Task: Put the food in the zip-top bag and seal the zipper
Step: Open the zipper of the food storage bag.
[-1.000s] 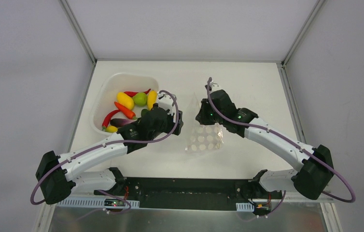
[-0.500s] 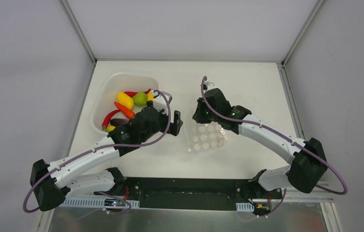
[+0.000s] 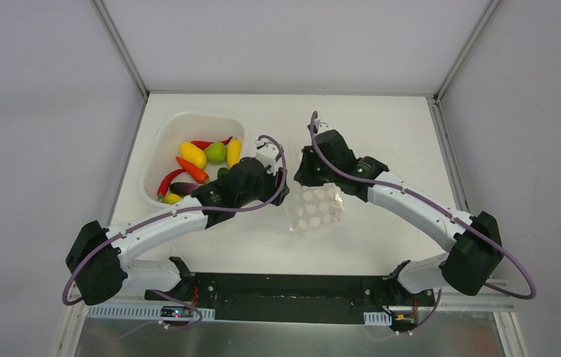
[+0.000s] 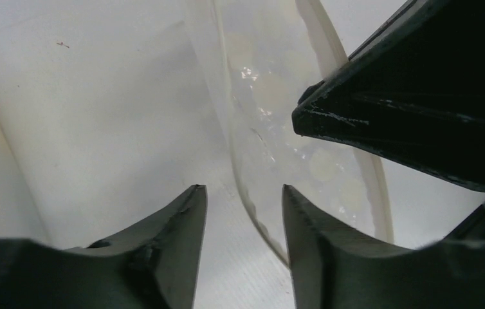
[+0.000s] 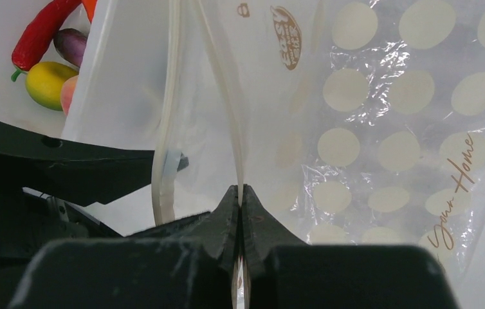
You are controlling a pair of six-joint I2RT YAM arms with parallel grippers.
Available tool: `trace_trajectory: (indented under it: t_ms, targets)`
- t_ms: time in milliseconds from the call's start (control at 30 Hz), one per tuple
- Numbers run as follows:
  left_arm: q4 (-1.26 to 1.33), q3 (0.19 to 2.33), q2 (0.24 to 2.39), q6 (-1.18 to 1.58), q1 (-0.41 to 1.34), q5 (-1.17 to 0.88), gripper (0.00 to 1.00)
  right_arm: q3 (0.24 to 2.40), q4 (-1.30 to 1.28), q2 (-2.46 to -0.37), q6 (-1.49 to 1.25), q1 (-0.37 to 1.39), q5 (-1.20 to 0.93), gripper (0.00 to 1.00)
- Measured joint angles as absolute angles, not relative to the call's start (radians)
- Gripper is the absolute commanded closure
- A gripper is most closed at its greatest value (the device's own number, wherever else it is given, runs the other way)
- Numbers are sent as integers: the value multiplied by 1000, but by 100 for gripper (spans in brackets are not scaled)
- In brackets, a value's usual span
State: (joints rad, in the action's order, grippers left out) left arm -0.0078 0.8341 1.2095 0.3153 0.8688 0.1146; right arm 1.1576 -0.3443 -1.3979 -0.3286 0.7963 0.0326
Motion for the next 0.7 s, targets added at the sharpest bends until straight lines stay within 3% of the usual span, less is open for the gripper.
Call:
trace_trajectory:
  t_ms: [100,300,500,700]
  targets:
    - [11,835,1225,336,869,128,78,1192,-402,-1397,-328,801,27,100]
    - [50,834,1243,388,868,220,95,1365,-622,-1393,-289,818,-10,100]
    - [130,803,1244,450,868,291,97,1591,-883,-1394,-276,823,112,100]
    - [174,776,1243,469,868,318,96,1685,-1061,-1443,-279,844,219,100]
